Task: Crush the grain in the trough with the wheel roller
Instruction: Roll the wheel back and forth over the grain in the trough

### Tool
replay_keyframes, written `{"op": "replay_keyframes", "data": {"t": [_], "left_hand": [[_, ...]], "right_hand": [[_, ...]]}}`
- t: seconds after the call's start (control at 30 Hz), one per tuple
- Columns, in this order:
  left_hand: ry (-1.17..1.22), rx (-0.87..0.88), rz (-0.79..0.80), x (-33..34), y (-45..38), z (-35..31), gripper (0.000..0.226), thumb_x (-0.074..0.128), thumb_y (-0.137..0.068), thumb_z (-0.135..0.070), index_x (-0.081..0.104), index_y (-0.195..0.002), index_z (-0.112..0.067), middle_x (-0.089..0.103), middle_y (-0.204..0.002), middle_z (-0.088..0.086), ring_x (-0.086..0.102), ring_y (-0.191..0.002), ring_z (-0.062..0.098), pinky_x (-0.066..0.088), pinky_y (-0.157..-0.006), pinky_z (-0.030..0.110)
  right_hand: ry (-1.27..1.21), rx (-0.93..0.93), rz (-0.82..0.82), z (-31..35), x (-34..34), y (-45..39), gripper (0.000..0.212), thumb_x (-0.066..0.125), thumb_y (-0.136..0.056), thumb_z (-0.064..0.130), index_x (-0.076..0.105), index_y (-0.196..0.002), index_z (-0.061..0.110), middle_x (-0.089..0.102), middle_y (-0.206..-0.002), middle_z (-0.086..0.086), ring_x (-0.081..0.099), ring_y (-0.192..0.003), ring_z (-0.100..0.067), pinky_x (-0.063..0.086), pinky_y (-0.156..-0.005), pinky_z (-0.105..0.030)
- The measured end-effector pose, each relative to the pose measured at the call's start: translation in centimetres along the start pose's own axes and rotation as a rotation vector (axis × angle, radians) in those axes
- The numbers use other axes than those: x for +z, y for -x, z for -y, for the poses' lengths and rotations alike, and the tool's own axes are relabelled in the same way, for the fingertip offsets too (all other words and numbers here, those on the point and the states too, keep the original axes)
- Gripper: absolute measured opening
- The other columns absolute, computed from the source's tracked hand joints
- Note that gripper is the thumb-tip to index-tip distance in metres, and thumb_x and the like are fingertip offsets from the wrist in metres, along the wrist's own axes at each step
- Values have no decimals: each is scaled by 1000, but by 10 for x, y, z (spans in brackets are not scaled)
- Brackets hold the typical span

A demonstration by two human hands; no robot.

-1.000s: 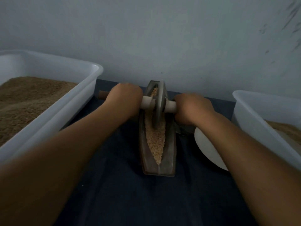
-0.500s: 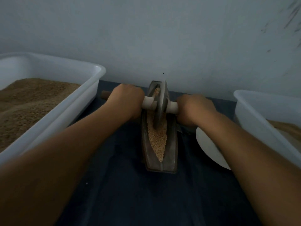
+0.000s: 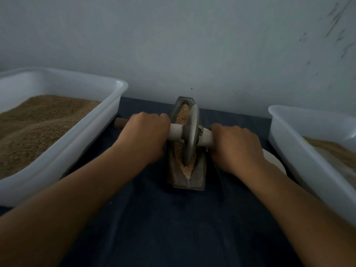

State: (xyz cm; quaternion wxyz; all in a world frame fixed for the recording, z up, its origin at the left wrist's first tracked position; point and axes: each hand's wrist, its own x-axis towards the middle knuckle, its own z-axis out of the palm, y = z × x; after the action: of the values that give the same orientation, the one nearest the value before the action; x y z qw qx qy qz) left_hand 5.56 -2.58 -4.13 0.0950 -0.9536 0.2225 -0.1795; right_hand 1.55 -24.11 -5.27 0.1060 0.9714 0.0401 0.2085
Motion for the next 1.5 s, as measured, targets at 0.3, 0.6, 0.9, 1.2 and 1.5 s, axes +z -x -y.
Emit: {"op": "replay_keyframes", "data": {"t": [0.3,0.6,0.9,1.2,1.5], "left_hand": [[87,15,210,6,-42,12,46,71,-80,-38,43,-110,-18,49,-89,-1,53,-83,20,44,-74,35],[84,-32,307,14,-87,20,47,70,-84,-37,56,-120,-10,64,-112,10,61,-97,27,43,-76,34],[52,-9,248,10,-71,17,38,64,-86,-35,56,-114,-11,64,-107,9,54,-81,23,40,-70,33],[66,17,97,6,-23,9,36,64,-85,-40,38,-98,-20,38,-73,-5,40,-68,14,36,-66,32],[59,42,-14,-7,10,5,34,60,-88,-41,32,-96,-22,59,-100,-2,41,-71,12,34,-66,28]], "right_hand": [[-62,39,95,-7,18,-40,26,69,-76,38,61,-99,29,64,-91,-2,58,-79,-27,31,-58,-30],[-31,-2,203,-17,34,-108,31,67,-81,37,64,-112,31,66,-107,-1,62,-92,-26,26,-50,-25],[-44,28,109,-13,32,-84,21,67,-81,32,66,-101,29,67,-98,-1,63,-86,-26,26,-53,-26],[-15,-4,-19,0,8,-24,21,66,-84,38,61,-102,28,65,-85,2,61,-77,-23,17,-48,-28],[-43,-19,-61,1,-4,5,22,64,-86,39,60,-107,34,65,-88,8,61,-78,-17,24,-54,-29]]}}
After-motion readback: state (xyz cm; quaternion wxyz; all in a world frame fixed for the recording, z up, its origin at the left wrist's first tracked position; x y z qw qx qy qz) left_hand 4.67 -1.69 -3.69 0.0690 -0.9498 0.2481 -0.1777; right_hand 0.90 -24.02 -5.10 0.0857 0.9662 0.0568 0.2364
